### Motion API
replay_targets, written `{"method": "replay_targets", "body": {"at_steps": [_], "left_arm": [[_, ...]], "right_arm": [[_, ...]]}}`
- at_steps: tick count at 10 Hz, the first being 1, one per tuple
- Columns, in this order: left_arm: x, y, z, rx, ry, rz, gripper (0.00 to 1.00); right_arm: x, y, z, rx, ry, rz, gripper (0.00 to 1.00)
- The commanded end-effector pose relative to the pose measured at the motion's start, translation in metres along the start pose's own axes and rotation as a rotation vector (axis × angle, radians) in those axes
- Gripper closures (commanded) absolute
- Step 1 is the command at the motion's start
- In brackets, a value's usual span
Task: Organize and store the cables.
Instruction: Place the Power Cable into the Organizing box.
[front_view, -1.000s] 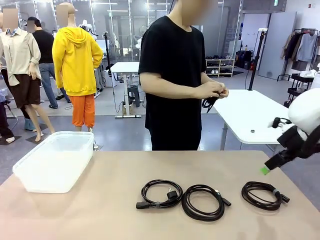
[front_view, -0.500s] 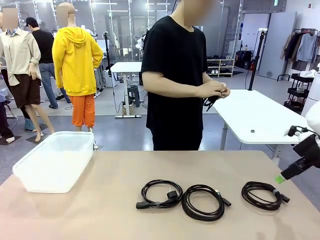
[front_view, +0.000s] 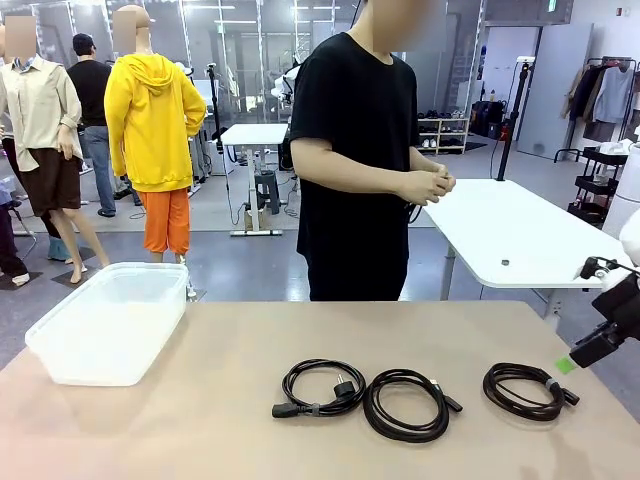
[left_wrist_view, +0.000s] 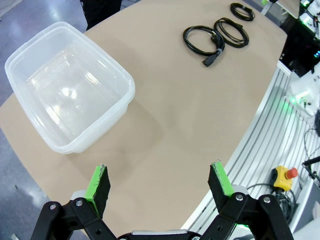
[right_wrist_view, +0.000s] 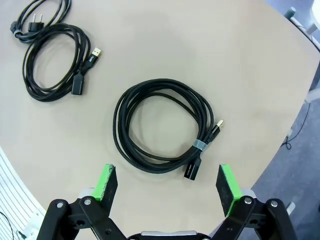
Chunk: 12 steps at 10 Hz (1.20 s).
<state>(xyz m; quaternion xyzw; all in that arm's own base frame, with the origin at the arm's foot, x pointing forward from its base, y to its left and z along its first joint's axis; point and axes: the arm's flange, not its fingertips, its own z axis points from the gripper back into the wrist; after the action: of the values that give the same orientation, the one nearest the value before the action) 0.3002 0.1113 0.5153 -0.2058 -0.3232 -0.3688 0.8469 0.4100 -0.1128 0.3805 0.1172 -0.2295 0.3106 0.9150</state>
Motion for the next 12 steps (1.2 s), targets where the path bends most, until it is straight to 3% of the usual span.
{"method": "replay_targets", "body": {"at_steps": [1, 3, 9, 12], "left_arm": [[0.0, 0.0, 0.0, -0.014, -0.01, -0.013, 0.0], [0.0, 0.0, 0.0, 0.0, 0.0, 0.0, 0.0], [0.135, -0.112, -0.103, -0.068, 0.319, -0.434, 0.0], [0.181, -0.157, -0.172, -0.091, 0.507, -0.618, 0.0]], "right_arm": [[0.002, 0.001, 0.0, -0.005, 0.001, -0.028, 0.0], [0.002, 0.001, 0.0, -0.005, 0.001, -0.028, 0.0], [0.002, 0.001, 0.0, -0.005, 0.001, -0.028, 0.0], [0.002, 0.001, 0.0, -0.005, 0.001, -0.028, 0.0]]}}
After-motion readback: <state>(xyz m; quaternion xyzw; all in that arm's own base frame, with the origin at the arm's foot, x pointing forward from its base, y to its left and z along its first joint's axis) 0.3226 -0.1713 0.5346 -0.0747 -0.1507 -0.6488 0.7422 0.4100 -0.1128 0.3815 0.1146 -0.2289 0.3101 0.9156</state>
